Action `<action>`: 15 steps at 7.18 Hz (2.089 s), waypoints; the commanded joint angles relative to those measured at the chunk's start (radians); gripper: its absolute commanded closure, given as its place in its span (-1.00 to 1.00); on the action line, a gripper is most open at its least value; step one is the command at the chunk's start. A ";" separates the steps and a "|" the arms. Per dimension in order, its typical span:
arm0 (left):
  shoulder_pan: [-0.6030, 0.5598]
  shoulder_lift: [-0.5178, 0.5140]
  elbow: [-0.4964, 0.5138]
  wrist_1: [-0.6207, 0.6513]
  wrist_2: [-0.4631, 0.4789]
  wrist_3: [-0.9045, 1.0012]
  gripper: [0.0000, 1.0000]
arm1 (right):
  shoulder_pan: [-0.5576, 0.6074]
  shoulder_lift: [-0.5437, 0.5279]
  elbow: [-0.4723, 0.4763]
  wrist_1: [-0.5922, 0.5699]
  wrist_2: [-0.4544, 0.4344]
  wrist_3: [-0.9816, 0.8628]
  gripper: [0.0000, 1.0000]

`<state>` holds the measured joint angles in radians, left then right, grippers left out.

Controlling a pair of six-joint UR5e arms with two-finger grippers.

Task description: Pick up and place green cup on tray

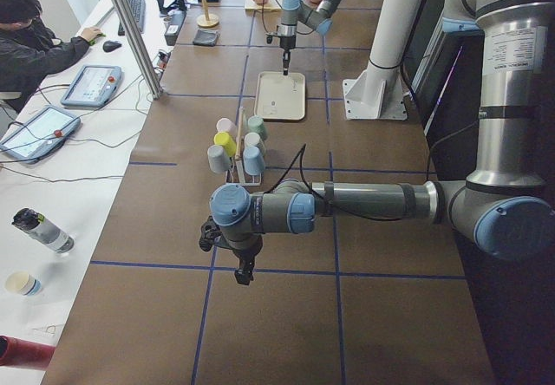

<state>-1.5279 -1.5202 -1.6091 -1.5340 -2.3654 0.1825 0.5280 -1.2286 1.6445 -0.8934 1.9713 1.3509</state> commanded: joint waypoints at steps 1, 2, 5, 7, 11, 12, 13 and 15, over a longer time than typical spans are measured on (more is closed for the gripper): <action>0.000 0.000 0.000 0.000 0.000 0.000 -1.00 | 0.064 -0.012 0.011 -0.021 0.033 -0.003 -1.00; 0.000 0.000 -0.002 0.000 0.000 0.000 -1.00 | 0.128 -0.014 0.017 -0.080 0.097 -0.021 -1.00; 0.000 -0.002 -0.002 -0.002 0.006 0.000 -1.00 | 0.317 -0.017 0.021 -0.245 0.260 -0.307 -1.00; 0.000 -0.002 -0.005 -0.002 0.008 0.000 -1.00 | 0.481 -0.081 0.041 -0.426 0.320 -0.665 -1.00; 0.000 -0.006 -0.012 0.000 0.011 -0.003 -1.00 | 0.794 -0.246 0.126 -0.820 0.310 -1.367 -1.00; 0.000 0.000 -0.014 -0.002 0.009 -0.006 -1.00 | 0.844 -0.318 0.142 -0.815 0.310 -1.389 -1.00; -0.001 -0.003 -0.014 -0.002 0.008 -0.008 -1.00 | 0.895 -0.397 0.155 -0.814 0.308 -1.423 -1.00; -0.001 -0.017 -0.002 -0.005 0.006 -0.009 -1.00 | 1.033 -0.465 0.156 -0.826 0.320 -1.471 -1.00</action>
<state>-1.5285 -1.5285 -1.6159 -1.5369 -2.3585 0.1742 1.4783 -1.6458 1.7959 -1.7102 2.2826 -0.0969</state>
